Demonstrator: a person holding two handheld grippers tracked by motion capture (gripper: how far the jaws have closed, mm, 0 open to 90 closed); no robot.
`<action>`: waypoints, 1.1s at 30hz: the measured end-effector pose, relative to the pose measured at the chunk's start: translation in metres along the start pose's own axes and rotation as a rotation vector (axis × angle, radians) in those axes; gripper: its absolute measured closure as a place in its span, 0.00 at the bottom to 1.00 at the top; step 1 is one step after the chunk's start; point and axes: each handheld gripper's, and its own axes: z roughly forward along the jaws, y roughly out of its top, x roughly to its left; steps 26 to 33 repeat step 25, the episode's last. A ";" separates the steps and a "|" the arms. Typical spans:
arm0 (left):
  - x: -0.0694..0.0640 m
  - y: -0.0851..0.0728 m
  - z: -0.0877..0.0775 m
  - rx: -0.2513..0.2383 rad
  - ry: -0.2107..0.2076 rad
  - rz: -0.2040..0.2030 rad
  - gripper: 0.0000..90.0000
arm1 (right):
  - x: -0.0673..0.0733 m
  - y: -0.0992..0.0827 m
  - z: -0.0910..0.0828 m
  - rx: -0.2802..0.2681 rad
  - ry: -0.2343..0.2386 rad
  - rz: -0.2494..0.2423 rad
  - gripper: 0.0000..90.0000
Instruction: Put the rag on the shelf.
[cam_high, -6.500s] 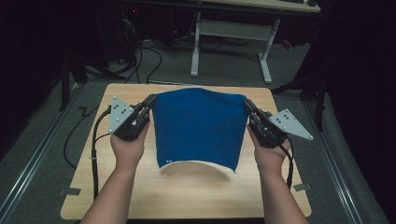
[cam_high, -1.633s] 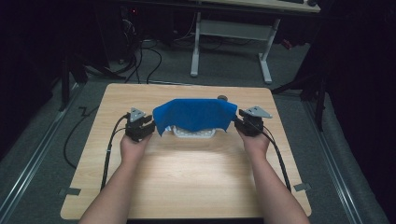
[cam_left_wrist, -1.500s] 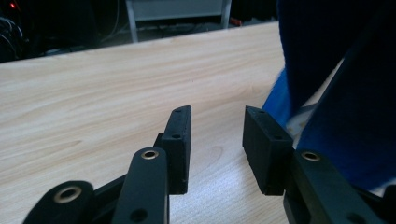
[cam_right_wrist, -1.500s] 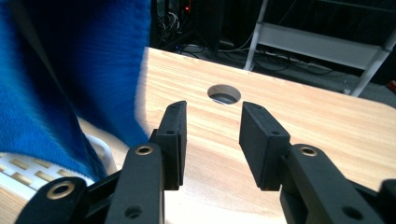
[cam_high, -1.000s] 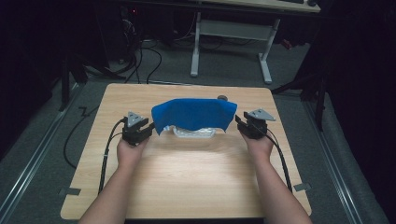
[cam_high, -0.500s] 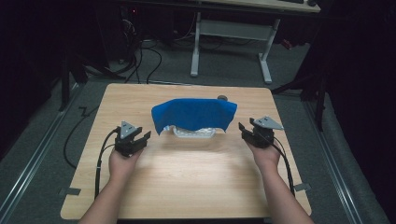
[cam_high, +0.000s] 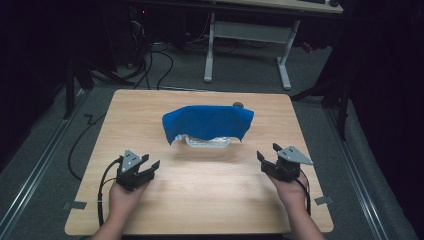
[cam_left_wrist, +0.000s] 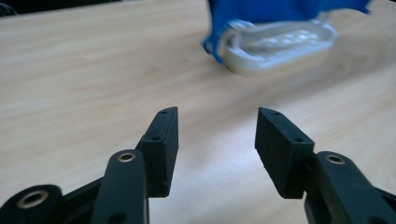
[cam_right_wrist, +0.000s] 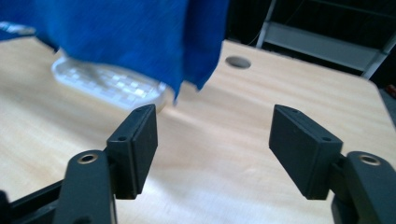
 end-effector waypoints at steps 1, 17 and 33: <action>-0.006 -0.002 -0.001 0.014 0.002 0.011 0.54 | 0.003 -0.003 -0.002 0.003 0.000 0.001 0.35; -0.079 -0.030 0.005 0.165 -0.135 0.188 0.51 | 0.038 -0.059 -0.029 0.120 0.054 -0.051 0.31; -0.068 -0.031 0.004 0.151 -0.141 0.136 0.50 | 0.035 -0.061 -0.027 0.122 0.064 -0.030 0.31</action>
